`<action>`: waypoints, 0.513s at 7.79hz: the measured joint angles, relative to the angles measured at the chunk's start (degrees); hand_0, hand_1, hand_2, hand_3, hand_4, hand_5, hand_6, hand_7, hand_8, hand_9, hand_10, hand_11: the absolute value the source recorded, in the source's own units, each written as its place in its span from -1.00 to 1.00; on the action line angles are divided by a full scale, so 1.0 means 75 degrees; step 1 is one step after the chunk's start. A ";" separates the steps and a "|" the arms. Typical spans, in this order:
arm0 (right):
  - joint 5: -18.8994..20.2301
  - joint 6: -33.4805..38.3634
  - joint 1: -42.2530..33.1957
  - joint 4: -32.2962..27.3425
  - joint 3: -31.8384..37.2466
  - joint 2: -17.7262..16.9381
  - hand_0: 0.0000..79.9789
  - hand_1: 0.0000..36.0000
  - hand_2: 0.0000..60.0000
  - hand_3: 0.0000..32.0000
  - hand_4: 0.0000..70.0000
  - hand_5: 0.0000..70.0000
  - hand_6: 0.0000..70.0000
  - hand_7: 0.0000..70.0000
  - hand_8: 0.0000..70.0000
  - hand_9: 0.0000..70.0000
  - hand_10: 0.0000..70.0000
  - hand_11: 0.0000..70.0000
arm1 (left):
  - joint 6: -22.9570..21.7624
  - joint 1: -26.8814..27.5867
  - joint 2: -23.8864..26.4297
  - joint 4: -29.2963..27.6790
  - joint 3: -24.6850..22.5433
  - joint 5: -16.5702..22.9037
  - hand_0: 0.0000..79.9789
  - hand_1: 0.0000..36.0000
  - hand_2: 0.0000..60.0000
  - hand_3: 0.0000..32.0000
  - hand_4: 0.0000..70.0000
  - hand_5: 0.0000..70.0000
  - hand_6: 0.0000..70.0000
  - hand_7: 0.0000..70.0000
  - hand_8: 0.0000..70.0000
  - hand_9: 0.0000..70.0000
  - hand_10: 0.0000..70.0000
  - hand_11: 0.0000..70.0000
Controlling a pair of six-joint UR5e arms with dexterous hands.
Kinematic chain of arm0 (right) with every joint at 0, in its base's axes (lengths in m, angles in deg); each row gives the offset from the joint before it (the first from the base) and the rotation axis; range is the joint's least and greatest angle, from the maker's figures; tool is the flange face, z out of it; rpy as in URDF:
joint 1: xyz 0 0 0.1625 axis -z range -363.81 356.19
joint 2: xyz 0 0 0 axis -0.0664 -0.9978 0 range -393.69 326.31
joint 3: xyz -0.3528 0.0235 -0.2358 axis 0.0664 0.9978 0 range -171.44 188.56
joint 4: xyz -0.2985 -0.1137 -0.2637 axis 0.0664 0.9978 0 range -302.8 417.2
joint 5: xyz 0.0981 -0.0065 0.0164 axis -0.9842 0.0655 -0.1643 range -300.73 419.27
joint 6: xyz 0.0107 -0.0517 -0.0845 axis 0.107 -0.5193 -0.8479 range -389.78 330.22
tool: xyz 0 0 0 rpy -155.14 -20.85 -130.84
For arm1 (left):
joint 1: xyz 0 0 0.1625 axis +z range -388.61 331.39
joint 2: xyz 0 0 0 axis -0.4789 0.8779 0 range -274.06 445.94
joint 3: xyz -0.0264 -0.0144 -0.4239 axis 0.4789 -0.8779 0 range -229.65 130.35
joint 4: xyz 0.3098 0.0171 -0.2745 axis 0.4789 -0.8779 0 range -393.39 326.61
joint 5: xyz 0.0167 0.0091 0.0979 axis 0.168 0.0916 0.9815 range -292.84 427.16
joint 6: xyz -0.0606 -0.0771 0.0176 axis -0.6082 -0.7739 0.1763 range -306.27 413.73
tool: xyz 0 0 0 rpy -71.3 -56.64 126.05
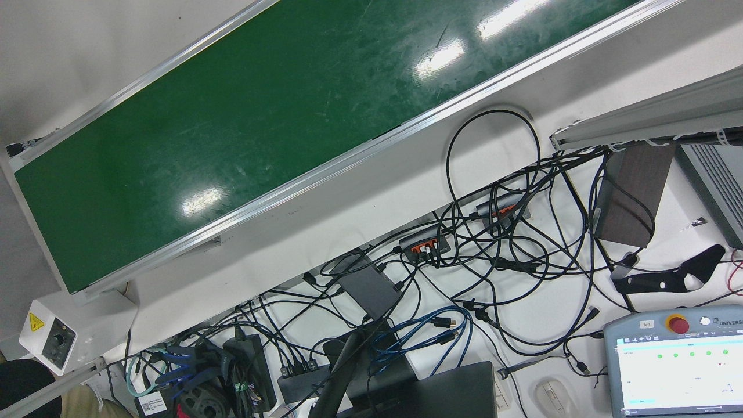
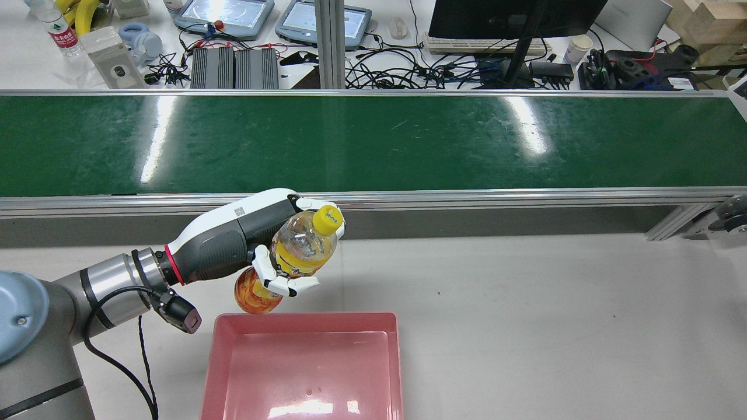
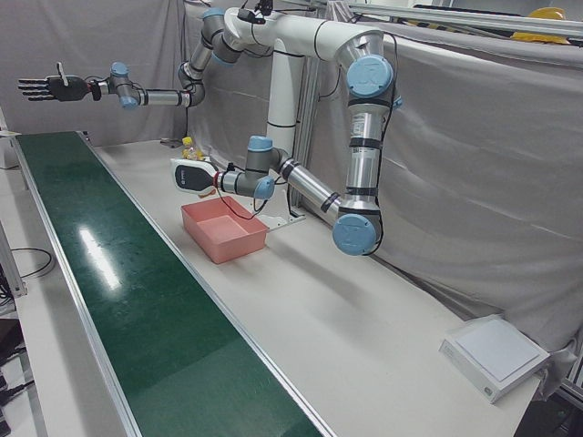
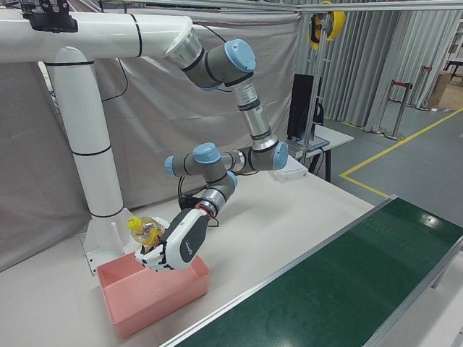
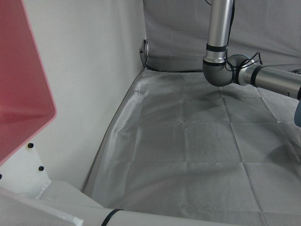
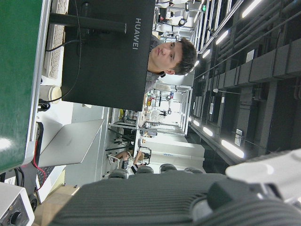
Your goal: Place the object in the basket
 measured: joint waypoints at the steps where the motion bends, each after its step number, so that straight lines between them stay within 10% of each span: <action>1: 0.0000 -0.0001 0.0000 0.0000 0.0004 -0.0002 -1.00 -1.00 -1.00 -1.00 -1.00 -1.00 -1.00 -1.00 -1.00 -1.00 -1.00 -1.00 | 0.0123 0.0177 -0.0125 0.0047 -0.0002 -0.0051 0.35 -0.49 -0.98 -1.00 -0.10 0.65 -0.23 0.56 0.10 0.60 0.59 1.00; 2: 0.0000 -0.0001 0.0000 0.0000 0.0008 -0.0005 -1.00 -1.00 -1.00 -1.00 -1.00 -1.00 -1.00 -1.00 -1.00 -1.00 -1.00 -1.00 | 0.0183 0.0320 -0.0200 0.0143 -0.0004 -0.0090 0.30 -1.00 -1.00 -1.00 -0.26 0.27 -0.52 0.20 -0.31 0.09 0.25 0.77; 4: 0.0000 -0.0001 0.0000 0.0000 0.0011 -0.0005 -1.00 -1.00 -1.00 -1.00 -1.00 -1.00 -1.00 -1.00 -1.00 -1.00 -1.00 -1.00 | 0.0218 0.0426 -0.0306 0.0359 -0.0021 -0.0084 0.26 -1.00 -1.00 -1.00 -0.55 -0.36 -0.91 -0.73 -0.75 -0.66 -0.42 -0.15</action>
